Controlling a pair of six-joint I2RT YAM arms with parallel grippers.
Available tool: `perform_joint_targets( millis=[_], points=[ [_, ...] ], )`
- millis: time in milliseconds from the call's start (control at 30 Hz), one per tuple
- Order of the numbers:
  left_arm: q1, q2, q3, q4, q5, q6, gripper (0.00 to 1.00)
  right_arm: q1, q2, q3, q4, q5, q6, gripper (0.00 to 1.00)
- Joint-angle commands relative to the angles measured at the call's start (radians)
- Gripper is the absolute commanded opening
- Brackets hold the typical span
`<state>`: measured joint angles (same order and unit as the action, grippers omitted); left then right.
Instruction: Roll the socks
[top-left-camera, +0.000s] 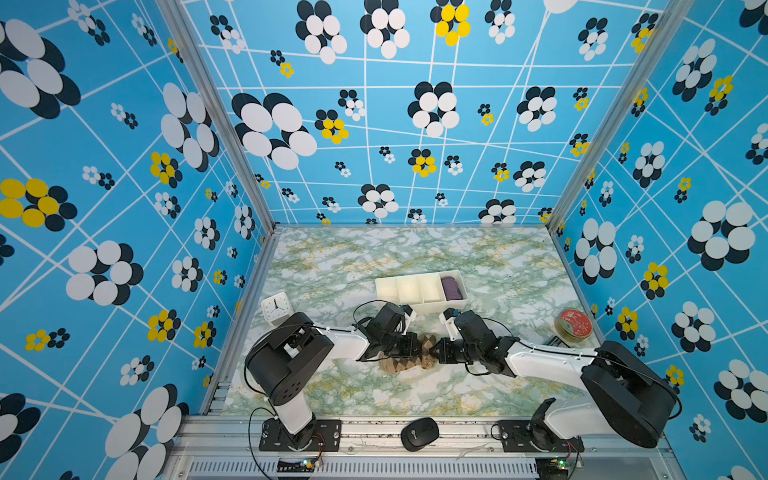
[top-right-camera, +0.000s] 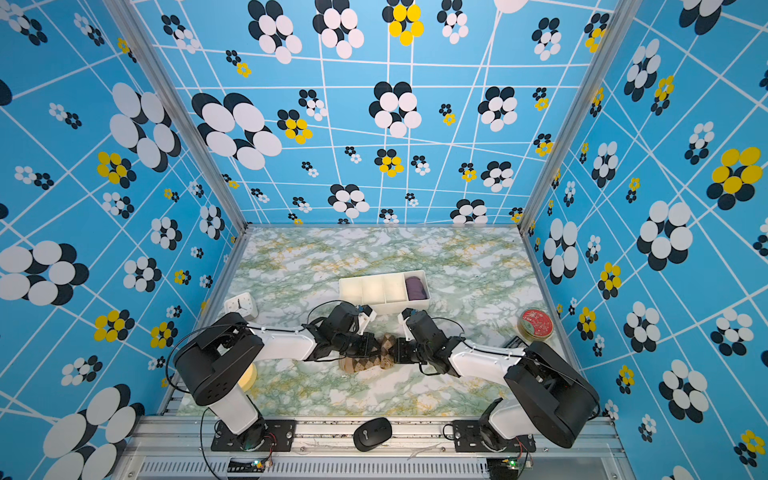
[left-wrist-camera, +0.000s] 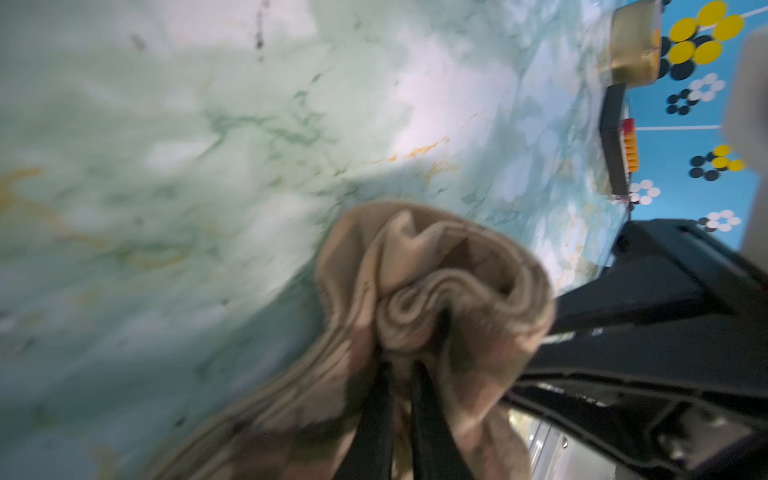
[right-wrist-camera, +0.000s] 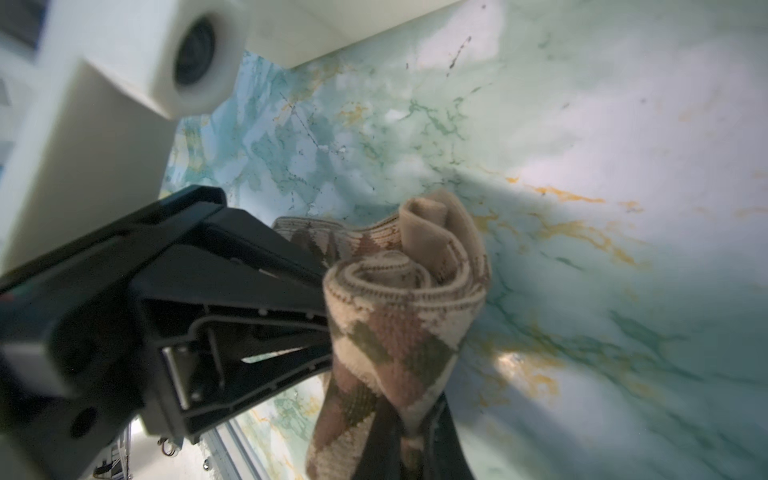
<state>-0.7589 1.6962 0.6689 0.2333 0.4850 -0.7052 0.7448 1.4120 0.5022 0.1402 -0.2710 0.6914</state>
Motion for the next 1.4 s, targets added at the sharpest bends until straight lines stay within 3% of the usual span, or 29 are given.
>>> perform_joint_targets(
  millis=[0,467,867,1367],
  points=[
    [0.007,-0.034,0.0,-0.211,-0.07,0.057,0.14,0.001,-0.005,0.027,-0.15,0.072,-0.057,0.0],
    [0.008,-0.173,0.058,-0.187,-0.034,0.031,0.13,0.02,-0.04,0.071,-0.249,0.127,-0.101,0.0],
    [-0.083,-0.058,0.153,-0.051,0.017,-0.037,0.13,0.036,-0.015,0.084,-0.234,0.121,-0.101,0.0],
    [-0.102,0.041,0.135,-0.084,-0.042,-0.024,0.12,0.036,-0.002,0.084,-0.217,0.114,-0.093,0.0]
  ],
)
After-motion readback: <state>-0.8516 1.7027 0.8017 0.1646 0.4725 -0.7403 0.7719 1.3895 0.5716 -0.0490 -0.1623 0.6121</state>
